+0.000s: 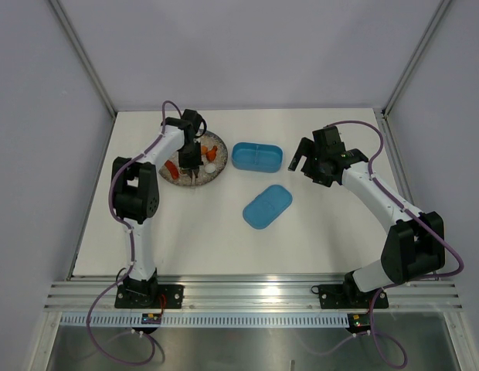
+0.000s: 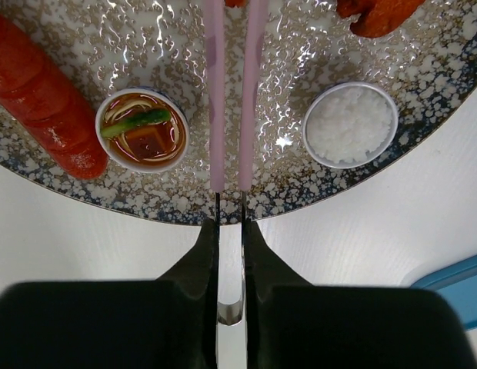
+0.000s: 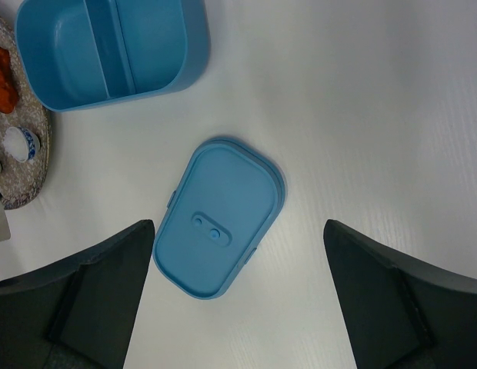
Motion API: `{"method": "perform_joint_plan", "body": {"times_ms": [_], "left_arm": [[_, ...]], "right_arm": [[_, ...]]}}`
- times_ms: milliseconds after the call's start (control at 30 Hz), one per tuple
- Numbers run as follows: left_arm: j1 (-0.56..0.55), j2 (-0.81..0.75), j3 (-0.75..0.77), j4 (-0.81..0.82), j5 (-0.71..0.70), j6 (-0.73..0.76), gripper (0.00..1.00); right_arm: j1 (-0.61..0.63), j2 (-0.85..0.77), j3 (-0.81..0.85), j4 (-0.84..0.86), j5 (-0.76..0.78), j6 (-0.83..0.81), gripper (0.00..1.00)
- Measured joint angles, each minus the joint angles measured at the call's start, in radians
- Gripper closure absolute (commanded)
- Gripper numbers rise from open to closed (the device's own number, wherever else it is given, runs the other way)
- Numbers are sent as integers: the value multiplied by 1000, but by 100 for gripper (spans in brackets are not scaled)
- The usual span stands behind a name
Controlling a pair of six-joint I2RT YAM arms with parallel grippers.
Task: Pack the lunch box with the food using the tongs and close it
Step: Pick up the fake food from the plate.
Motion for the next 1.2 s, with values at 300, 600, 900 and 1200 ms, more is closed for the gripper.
{"method": "perform_joint_plan", "body": {"times_ms": [300,600,900,1200], "left_arm": [[0,-4,0,-1,-2,2,100],[1,-107,0,-29,-28,3,100],[1,-150,0,-40,-32,3,100],[1,-165,0,-45,-28,3,100]], "right_arm": [[0,0,0,0,0,0,0],[0,0,0,0,-1,2,1],[0,0,0,0,-1,5,1],[0,0,0,0,-2,6,0]]}}
